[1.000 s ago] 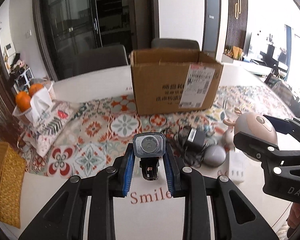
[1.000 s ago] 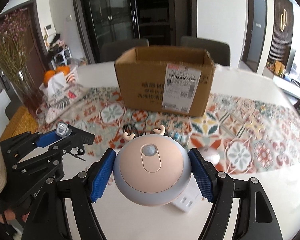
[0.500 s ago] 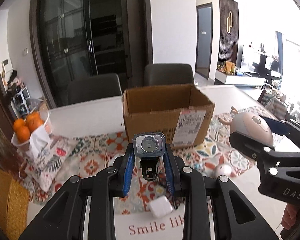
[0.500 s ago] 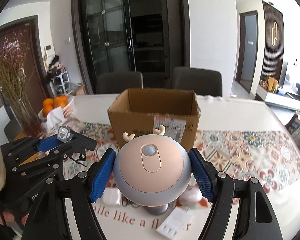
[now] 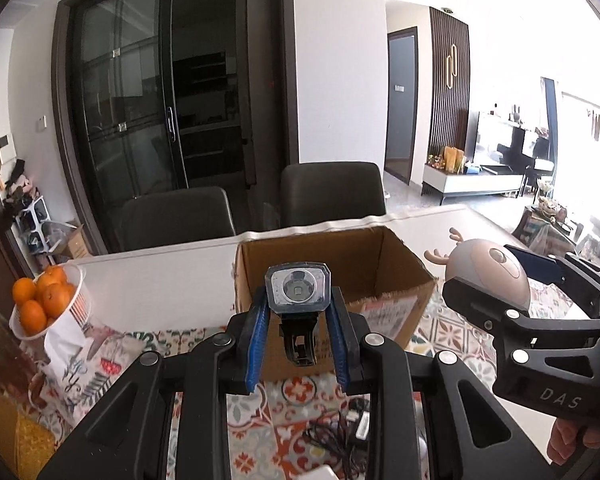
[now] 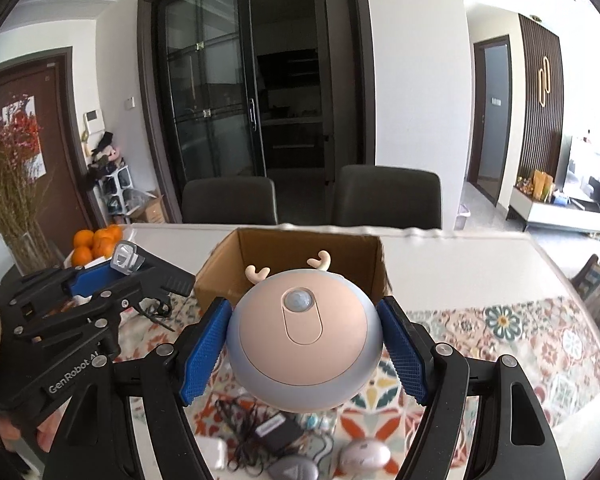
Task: Organize rigid objects
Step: 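Carry the lamp and holder into the cardboard box and open both tools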
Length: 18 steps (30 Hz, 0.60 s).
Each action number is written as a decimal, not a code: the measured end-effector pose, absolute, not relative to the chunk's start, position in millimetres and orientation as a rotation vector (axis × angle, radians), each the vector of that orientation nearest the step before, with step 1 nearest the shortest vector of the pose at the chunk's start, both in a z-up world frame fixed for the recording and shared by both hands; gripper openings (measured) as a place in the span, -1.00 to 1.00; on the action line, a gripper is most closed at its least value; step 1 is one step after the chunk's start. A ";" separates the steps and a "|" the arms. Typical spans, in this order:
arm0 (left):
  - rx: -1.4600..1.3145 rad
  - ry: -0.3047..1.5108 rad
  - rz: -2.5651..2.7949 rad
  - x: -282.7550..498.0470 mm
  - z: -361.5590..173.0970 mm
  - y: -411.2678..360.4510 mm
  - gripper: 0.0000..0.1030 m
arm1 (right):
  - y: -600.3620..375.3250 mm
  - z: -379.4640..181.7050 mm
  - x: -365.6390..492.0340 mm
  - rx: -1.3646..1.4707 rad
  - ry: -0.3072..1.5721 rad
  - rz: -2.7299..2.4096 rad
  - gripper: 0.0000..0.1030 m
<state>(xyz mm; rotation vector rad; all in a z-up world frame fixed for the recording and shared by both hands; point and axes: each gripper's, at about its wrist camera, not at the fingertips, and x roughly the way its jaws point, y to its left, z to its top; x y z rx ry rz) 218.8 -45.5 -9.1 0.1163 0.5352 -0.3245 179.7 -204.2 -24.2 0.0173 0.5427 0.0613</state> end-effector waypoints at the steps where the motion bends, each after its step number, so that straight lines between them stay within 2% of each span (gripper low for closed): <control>1: 0.120 0.534 -0.326 223.9 -8.9 -46.9 -0.45 | -204.1 -23.1 184.4 0.007 0.537 0.057 0.45; 18: 0.132 0.588 -0.325 301.4 -16.5 -65.8 -0.45 | -214.2 -24.6 271.4 -0.026 0.595 0.075 0.45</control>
